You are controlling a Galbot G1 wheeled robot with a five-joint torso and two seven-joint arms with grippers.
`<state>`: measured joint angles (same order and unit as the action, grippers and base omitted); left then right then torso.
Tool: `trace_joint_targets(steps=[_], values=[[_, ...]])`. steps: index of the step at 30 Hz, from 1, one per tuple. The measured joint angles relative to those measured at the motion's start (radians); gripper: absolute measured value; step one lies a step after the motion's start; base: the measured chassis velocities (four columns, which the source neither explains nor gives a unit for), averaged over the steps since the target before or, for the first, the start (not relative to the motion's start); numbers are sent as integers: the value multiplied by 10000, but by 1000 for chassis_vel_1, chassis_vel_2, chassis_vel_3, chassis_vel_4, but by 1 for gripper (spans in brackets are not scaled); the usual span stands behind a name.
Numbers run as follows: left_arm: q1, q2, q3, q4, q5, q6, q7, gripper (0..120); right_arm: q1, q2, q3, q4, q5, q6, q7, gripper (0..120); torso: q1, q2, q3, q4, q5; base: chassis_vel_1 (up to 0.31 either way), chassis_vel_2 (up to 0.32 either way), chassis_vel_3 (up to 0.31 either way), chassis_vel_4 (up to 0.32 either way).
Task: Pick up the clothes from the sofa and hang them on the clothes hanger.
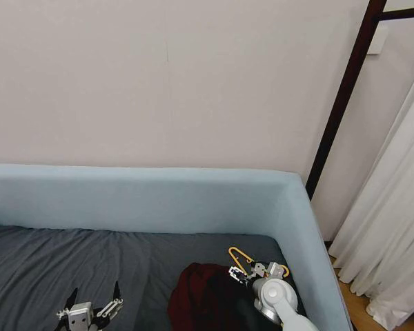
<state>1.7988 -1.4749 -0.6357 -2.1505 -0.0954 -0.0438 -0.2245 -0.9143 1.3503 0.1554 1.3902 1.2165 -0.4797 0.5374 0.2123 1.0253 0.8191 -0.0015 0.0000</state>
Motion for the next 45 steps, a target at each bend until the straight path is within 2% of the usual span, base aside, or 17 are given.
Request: trace_joint_targets(steps=[2,5,6,10,11,14,15,19,20,24,25,28,31,35,36,39,45], values=[[7,-1,-2,1,3,-9,0,100,5,73,36,-151,-139,12,-93,98,0,0,0,0,0,0,0,0,0],[37,-20,-29,41,10,-158,-2,100,-4,308,139,-607,-514,68,-330,82,0,0,0,0,-1,0,0,0,0],[37,-20,-29,41,10,-158,-2,100,-4,308,139,-607,-514,68,-330,82,0,0,0,0,-1,0,0,0,0],[16,-63,-37,116,17,-242,-58,100,-152,403,138,-553,-698,115,-514,65,0,0,0,0,0,0,0,0,0],[16,-63,-37,116,17,-242,-58,100,-152,403,138,-553,-698,115,-514,65,0,0,0,0,0,0,0,0,0],[-12,-101,-22,189,48,-305,-122,100,-227,433,96,-448,-903,207,-664,49,0,0,0,0,0,0,0,0,0],[-12,-101,-22,189,48,-305,-122,100,-227,433,96,-448,-903,207,-664,49,0,0,0,0,0,0,0,0,0],[-54,-103,-6,280,63,-364,-179,100,-284,467,17,-397,-1234,567,-1032,32,0,0,0,0,0,0,0,0,0],[-54,-103,-6,280,63,-364,-179,100,-284,467,17,-397,-1234,567,-1032,32,0,0,0,0,0,0,0,0,0],[-131,-65,1,407,63,-382,-231,100,-291,482,-121,-349,-1580,839,-1241,14,0,0,0,0,1,0,0,0,0],[-131,-65,1,407,63,-382,-231,100,-291,482,-121,-349,-1580,839,-1241,14,0,0,0,0,1,0,0,0,0],[-177,-29,28,475,55,-397,-250,100,-293,393,-314,-245,-1949,1431,-1511,0,0,0,0,1,1,0,0,0,0],[-230,17,29,521,33,-398,-273,100,-303,170,-551,31,-2150,2082,-1849,0,0,0,0,0,3,0,0,0,0],[-320,109,16,621,-10,-431,-314,100,-235,-625,-1088,1084,-2233,3420,-2631,0,0,0,0,-1,3,0,0,0,0],[-320,109,16,621,-10,-431,-314,100,-235,-625,-1088,1084,-2233,3420,-2631,0,0,0,0,-1,3,0,0,0,0],[-367,182,15,671,-73,-462,-326,100,122,-1433,-1576,2302,-1963,4512,-3189,0,0,1,0,-1,0,0,0,0,0],[-467,253,48,709,-183,-464,-328,100,1423,-2434,-2263,3810,-1173,5259,-3542,0,0,0,0,1,1,0,0,0,0]])
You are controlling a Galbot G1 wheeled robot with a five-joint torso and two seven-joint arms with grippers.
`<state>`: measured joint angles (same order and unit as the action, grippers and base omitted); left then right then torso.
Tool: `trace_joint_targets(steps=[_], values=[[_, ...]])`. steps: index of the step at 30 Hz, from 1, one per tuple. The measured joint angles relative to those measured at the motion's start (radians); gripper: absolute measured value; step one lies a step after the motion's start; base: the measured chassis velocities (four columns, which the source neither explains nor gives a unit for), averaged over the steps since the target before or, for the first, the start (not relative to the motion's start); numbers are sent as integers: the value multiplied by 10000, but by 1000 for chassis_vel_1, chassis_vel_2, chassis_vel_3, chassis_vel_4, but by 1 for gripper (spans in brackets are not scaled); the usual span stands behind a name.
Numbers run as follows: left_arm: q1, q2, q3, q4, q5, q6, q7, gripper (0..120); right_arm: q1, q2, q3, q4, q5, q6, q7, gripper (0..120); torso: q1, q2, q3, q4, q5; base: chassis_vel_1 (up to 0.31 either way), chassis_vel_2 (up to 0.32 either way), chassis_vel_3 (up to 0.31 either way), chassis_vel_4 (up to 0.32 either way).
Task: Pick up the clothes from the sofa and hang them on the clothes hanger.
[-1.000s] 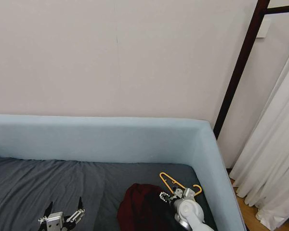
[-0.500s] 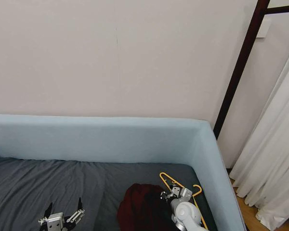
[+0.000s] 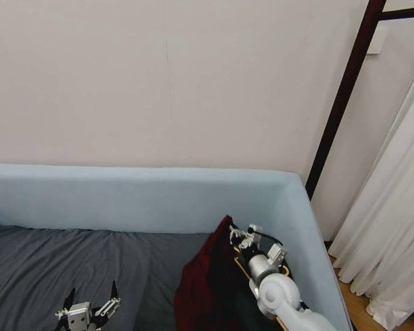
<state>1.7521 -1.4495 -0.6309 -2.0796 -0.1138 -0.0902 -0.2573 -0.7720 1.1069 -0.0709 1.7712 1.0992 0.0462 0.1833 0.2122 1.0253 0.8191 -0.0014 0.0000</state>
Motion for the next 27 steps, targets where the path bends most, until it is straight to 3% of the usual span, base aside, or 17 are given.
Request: trace_joint_targets(steps=[7,20,27], values=[[-46,100,-18,17,-104,-12,1,100,1952,-692,-311,374,669,184,106,0,0,-1,1,-1,0,0,0,0,0],[-59,154,-69,55,-211,-115,5,100,4197,-1561,-90,790,1538,-116,177,0,0,0,0,-2,0,0,0,0,0],[-27,99,-5,15,-184,-149,9,100,5989,-1875,-275,87,2094,-154,60,0,0,0,0,-2,0,0,0,0,0]])
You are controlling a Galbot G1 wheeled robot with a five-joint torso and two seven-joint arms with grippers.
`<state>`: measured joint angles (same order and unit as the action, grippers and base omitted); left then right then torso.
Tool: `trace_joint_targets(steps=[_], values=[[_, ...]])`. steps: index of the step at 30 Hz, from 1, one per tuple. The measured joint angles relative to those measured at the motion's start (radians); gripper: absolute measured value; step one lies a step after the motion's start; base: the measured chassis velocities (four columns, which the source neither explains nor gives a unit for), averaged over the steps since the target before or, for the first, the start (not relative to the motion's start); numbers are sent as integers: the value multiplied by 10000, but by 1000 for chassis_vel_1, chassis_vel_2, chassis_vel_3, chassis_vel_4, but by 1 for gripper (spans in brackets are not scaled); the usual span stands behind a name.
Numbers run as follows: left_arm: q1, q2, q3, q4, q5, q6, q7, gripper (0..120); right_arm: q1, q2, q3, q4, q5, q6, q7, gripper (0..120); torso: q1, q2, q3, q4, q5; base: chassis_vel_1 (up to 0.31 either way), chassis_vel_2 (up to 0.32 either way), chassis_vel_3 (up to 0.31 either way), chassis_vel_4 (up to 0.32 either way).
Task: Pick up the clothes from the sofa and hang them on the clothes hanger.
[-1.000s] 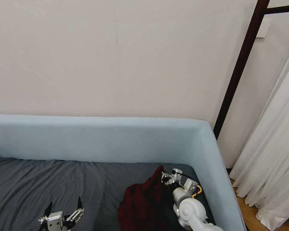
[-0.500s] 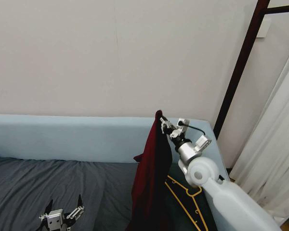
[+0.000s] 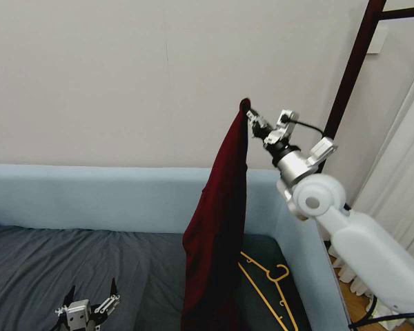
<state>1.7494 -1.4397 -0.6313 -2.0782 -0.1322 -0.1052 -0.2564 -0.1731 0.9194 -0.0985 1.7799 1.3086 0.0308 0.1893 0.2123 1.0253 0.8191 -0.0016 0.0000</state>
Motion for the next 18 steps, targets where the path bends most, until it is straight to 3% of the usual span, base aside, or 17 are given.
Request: trace_joint_targets(steps=[6,10,12,18], values=[[70,-8,-60,-96,7,-15,1,100,215,140,-264,-209,-150,44,-51,0,0,1,0,4,-3,0,0,0,0],[97,10,-181,-99,0,-29,1,100,-956,233,-542,266,-903,138,-131,0,0,2,0,2,-1,0,0,0,0],[93,31,-269,-72,-12,-31,0,100,-2428,412,-858,499,-1722,311,-269,0,-1,1,-1,1,2,0,0,0,0],[53,64,-396,-77,-16,21,15,100,-4507,947,-1834,-88,-3461,974,-818,0,-2,1,0,3,-1,0,0,0,0]])
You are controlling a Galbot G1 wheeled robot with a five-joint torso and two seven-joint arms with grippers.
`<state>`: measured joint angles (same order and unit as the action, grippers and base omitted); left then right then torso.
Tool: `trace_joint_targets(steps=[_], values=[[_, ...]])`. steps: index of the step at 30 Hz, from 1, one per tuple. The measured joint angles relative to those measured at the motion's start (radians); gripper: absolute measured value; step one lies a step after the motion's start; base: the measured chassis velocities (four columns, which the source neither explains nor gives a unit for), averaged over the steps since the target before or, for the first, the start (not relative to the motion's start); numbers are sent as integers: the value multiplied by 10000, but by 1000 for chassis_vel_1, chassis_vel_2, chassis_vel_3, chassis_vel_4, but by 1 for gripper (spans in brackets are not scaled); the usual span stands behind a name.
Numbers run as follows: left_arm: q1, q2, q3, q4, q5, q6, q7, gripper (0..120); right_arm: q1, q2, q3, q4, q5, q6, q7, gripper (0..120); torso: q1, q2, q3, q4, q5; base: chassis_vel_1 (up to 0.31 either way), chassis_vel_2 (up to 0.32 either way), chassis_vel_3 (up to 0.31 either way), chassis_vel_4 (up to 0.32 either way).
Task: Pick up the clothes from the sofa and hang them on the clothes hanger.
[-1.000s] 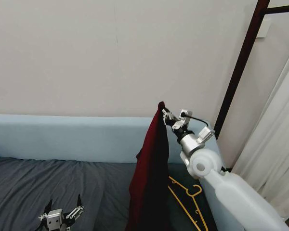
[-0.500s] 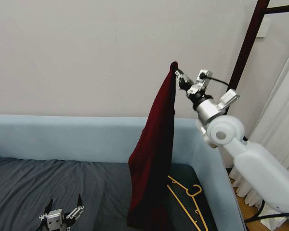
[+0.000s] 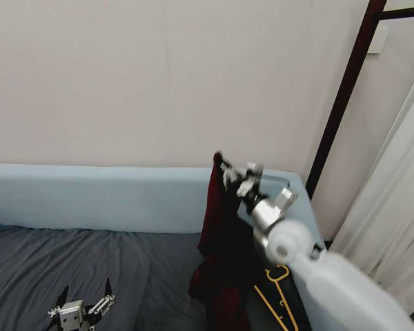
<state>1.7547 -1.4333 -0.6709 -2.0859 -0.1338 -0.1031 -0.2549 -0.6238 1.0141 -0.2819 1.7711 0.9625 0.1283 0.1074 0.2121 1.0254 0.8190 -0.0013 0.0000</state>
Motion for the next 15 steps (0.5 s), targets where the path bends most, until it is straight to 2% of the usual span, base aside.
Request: trace_joint_targets(steps=[2,5,7,9,15], values=[[-7,2,-31,-9,0,10,-2,100,-275,153,-182,-263,-295,158,-102,0,0,1,0,-1,-2,0,0,0,0],[-16,-7,-125,-13,0,32,12,100,-1062,835,-885,-1465,-1330,727,-466,0,0,0,0,-1,0,0,0,0,0],[-20,-11,-143,-9,0,32,12,100,-1156,927,-994,-1650,-1473,791,-508,0,0,0,1,1,3,0,0,0,0],[-44,-21,-205,45,-15,32,26,100,-1368,1179,-1216,-2155,-1910,959,-583,0,0,1,-2,-1,-9,0,0,0,0],[-95,-30,-339,140,-89,29,22,100,-1801,1695,-1701,-3080,-2606,1158,-688,0,1,-1,1,-1,0,0,0,0,0]])
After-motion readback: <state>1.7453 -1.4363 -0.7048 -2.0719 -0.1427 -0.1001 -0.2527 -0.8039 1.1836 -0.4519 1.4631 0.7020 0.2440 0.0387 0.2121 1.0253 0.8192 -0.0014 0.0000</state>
